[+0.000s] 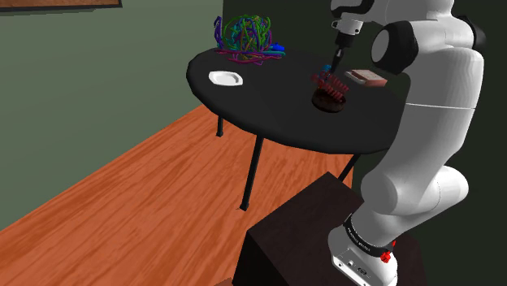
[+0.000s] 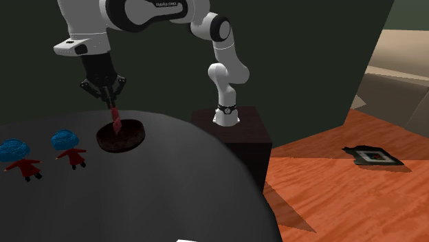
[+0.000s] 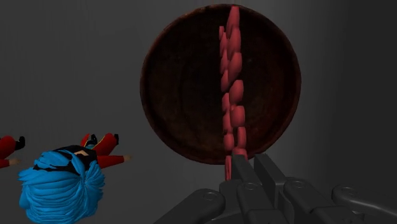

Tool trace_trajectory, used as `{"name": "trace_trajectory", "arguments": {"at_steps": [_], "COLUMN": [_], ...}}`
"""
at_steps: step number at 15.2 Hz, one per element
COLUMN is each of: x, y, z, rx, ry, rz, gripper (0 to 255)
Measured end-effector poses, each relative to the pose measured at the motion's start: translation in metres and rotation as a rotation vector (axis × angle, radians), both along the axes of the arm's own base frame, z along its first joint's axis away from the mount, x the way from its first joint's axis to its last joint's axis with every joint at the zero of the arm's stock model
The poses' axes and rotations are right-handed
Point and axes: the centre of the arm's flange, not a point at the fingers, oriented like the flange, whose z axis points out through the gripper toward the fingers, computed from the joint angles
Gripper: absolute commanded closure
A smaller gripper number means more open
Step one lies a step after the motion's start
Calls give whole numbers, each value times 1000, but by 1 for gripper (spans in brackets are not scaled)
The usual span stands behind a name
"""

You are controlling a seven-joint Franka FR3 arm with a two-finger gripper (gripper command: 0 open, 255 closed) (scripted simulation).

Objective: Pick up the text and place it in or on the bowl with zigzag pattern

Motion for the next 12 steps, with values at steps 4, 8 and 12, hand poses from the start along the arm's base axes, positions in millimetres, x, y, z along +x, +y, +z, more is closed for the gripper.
{"name": "trace_trajectory", "arguments": {"at_steps": [4, 8, 12], "x": [0, 0, 0], "y": [1, 1, 1], "z": [-18, -20, -20], "rx": [0, 0, 0], "ry": [0, 0, -1], "rz": [0, 0, 0], "gripper": [255, 255, 0]}}
